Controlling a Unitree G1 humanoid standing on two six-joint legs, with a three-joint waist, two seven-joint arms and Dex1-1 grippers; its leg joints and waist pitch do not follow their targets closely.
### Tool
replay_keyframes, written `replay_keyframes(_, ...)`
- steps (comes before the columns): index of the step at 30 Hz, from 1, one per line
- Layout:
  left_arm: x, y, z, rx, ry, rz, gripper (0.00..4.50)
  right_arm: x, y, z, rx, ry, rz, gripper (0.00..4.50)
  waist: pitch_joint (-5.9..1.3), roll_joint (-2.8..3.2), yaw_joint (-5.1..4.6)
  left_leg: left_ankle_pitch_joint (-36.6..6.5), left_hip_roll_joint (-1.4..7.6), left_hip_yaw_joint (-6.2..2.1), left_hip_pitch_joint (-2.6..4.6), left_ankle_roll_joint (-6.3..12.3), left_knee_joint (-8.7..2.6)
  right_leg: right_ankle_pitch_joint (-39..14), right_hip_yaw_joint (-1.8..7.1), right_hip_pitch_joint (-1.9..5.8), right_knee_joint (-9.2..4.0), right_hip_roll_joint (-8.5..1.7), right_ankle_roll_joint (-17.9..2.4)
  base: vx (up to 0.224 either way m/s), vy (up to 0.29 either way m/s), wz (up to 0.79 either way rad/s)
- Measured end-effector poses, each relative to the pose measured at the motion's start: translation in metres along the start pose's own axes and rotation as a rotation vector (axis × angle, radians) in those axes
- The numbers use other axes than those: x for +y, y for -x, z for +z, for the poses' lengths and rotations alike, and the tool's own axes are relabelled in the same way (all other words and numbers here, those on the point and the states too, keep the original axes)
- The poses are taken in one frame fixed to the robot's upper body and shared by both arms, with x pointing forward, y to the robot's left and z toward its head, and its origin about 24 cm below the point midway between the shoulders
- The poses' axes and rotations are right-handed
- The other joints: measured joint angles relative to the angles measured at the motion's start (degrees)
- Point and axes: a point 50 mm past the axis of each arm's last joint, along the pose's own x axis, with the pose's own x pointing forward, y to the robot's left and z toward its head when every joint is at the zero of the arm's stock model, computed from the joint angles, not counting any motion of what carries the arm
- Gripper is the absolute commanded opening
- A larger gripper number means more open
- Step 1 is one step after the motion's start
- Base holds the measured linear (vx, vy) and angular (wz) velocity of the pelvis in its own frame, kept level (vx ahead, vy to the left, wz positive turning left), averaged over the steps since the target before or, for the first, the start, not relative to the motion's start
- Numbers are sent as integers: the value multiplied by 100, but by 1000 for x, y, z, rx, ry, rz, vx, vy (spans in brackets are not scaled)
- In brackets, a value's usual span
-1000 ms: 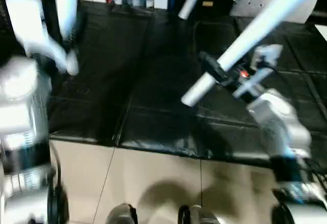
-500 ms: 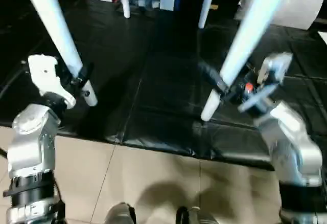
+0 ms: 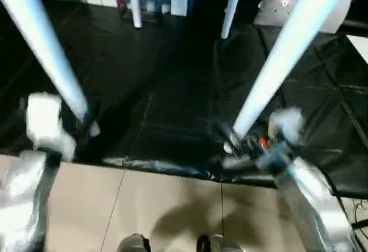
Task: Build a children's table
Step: Flip table
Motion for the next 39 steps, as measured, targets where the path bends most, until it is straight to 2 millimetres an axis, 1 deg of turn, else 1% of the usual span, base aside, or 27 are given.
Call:
replay_keyframes(1,0,9,-6,26,9,7,291,1,7,1,-4,-1,-32,450,0,1,-6,0,1,0,3,0,-11,1,-2,3,-14,2,-2,0,0,0)
replay_keyframes(2,-1,14,-8,37,10,12,291,1,11,2,-8,-3,-63,450,1,1,-9,0,1,0,6,-1,-13,2,-2,5,-16,2,-3,0,0,0)
replay_keyframes(5,-6,25,-6,38,-11,13,291,2,20,5,-14,-6,-134,450,0,16,-5,0,0,-1,22,-2,-10,-13,0,22,-20,2,22,0,0,0)
replay_keyframes(6,-10,28,-5,37,-10,22,291,3,25,5,-11,-10,-164,450,-2,31,1,0,0,-2,19,-2,-6,-15,-1,22,-22,2,26,0,0,0)
replay_keyframes(7,-20,34,0,19,-7,16,291,7,32,8,-15,-12,-198,450,-11,52,4,0,-1,-2,29,-1,-9,-17,3,39,-36,1,29,0,0,0)
replay_keyframes(8,-27,37,0,19,7,7,291,9,37,7,-2,-17,-219,450,-9,75,4,-2,-6,-2,47,0,-8,-18,8,56,-40,0,31,0,0,0)
replay_keyframes(9,-35,39,0,18,23,2,291,10,41,6,14,-24,-243,450,-7,85,0,-3,-10,-2,64,0,-10,-22,12,69,-45,0,38,0,0,0)
replay_keyframes(10,-47,39,1,11,42,-18,291,11,45,5,34,-35,-267,450,0,99,-2,-3,-11,-3,83,0,-12,-31,14,84,-48,0,53,0,0,0)
replay_keyframes(13,-69,36,5,-16,86,-61,291,13,47,5,55,-46,-286,450,7,129,-34,-7,-12,-11,101,-7,-14,-41,7,91,-53,0,69,0,0,0)
replay_keyframes(17,-90,28,2,-17,124,-95,291,18,44,1,101,-58,-281,450,-2,193,-84,-7,-11,-44,109,-6,-23,-42,-34,90,-133,5,70,-26,9,-3)
replay_keyframes(18,-91,28,2,-16,122,-99,291,18,43,0,109,-58,-278,450,-3,194,-103,-7,-12,-48,104,-6,-19,-42,-40,103,-137,3,71,0,0,0)
replay_keyframes(19,-92,25,2,-14,115,-102,291,19,42,-2,132,-45,-273,450,-3,195,-143,-6,-13,-51,97,-6,-12,-42,-44,108,-145,1,71,0,0,0)
replay_keyframes(21,-94,22,3,-15,107,-102,291,18,40,-3,153,-31,-274,450,-4,196,-199,-7,-13,-57,101,-6,-13,-42,-55,106,-180,1,71,0,0,0)
replay_keyframes(23,-97,20,3,-6,101,-109,291,16,36,-5,173,-26,-275,450,-10,211,-234,-7,-13,-81,103,-5,-12,-42,-94,125,-240,-5,71,0,0,0)
replay_keyframes(24,-98,19,3,-2,99,-114,291,16,36,-5,179,-25,-275,450,-9,221,-261,-7,-13,-101,101,-5,-7,-42,-123,160,-265,-13,71,0,0,0)
replay_keyframes(25,-99,19,2,2,98,-115,291,16,36,-6,185,-24,-274,450,-6,226,-269,-7,-12,-115,102,-5,-7,-42,-135,191,-284,-12,71,0,0,0)
replay_keyframes(26,-100,20,1,9,93,-116,291,17,36,-7,198,-24,-270,450,-7,227,-289,-7,-13,-131,105,-5,-13,-42,-147,199,-313,-9,71,0,0,0)
replay_keyframes(29,-102,20,-1,19,90,-119,291,19,36,-10,218,-31,-259,450,-6,231,-316,-8,-18,-133,121,-4,-9,-42,-146,193,-321,-10,71,0,0,0)
replay_keyframes(33,-105,21,-3,29,95,-130,291,21,35,-12,230,-38,-249,450,0,243,-329,-8,-18,-140,121,-4,-9,-42,-153,195,-324,-10,71,0,0,0)
replay_keyframes(34,-105,21,-3,30,95,-130,291,22,35,-12,231,-36,-247,450,-8,253,-332,-7,-18,-143,105,-3,-8,-41,-153,194,-323,-10,70,0,0,0)
replay_keyframes(35,-105,21,-3,31,94,-132,291,22,35,-12,232,-35,-247,450,-30,256,-332,-5,-18,-142,72,-1,-7,-31,-151,194,-322,-9,60,0,0,0)
replay_keyframes(36,-105,21,-3,32,90,-134,291,22,35,-12,231,-34,-247,450,-72,257,-327,30,-20,-134,-12,42,0,68,-145,156,-326,-6,18,0,0,0)
replay_keyframes(37,-105,21,-3,33,85,-136,291,22,35,-12,231,-34,-248,450,-153,255,-328,133,-29,-120,-116,111,42,309,-134,47,-329,-11,-3,0,0,0)
replay_keyframes(38,-105,21,-3,36,86,-137,291,22,35,-12,232,-34,-248,450,-208,262,-335,152,-24,-120,-239,144,89,410,-136,-53,-325,-11,4,0,0,0)
replay_keyframes(39,-106,21,-3,39,86,-139,291,22,34,-12,231,-34,-248,450,-243,276,-338,184,-22,-121,-325,192,95,448,-146,-138,-340,-10,-10,0,0,0)
